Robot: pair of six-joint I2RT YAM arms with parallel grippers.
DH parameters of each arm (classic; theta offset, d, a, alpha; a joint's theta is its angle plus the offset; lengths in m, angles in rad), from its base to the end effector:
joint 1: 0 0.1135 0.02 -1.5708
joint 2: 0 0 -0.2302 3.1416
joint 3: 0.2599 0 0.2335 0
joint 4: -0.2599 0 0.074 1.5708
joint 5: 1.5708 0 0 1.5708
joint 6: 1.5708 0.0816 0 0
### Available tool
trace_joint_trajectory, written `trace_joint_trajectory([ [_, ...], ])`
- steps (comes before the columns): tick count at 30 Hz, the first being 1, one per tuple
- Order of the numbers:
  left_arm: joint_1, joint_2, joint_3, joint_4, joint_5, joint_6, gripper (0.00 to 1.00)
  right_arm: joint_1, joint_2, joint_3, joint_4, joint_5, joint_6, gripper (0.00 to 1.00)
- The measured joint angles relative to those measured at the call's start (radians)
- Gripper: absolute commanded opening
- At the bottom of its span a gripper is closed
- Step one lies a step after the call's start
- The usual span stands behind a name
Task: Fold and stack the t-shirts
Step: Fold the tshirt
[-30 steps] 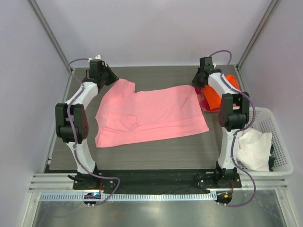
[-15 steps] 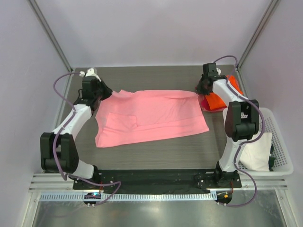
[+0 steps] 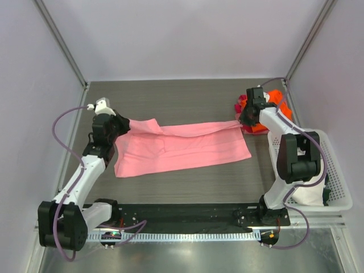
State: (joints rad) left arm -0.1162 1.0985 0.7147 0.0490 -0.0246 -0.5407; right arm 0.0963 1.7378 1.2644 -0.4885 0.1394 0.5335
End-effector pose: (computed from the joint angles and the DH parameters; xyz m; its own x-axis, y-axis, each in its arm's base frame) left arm 0.2922 -0.0321 0.2385 -0.3276 -0.4798 -0.8139 -0.0884 0.8732 -0.4792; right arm 0.3744 0.0248 0.1640 -0.7112 0.4373 -0.5504 0.4014 0.8954 0.1927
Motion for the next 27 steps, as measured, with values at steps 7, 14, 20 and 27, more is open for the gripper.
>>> trace_joint_trajectory([
  [7, 0.0, -0.115, -0.131, 0.024, -0.043, -0.005, 0.0, 0.0, -0.07, -0.109, 0.028, 0.001, 0.004, 0.01],
  [14, -0.002, -0.256, -0.222, 0.028, -0.069, -0.023, 0.0, 0.0, -0.118, -0.195, 0.064, 0.002, 0.014, 0.01],
  [20, -0.002, -0.347, -0.277, 0.033, -0.088, -0.055, 0.0, 0.0, -0.158, -0.266, 0.095, 0.009, 0.028, 0.01],
  [27, -0.002, -0.42, -0.37, 0.021, -0.057, -0.118, 0.0, 0.0, -0.176, -0.354, 0.134, 0.039, 0.062, 0.47],
])
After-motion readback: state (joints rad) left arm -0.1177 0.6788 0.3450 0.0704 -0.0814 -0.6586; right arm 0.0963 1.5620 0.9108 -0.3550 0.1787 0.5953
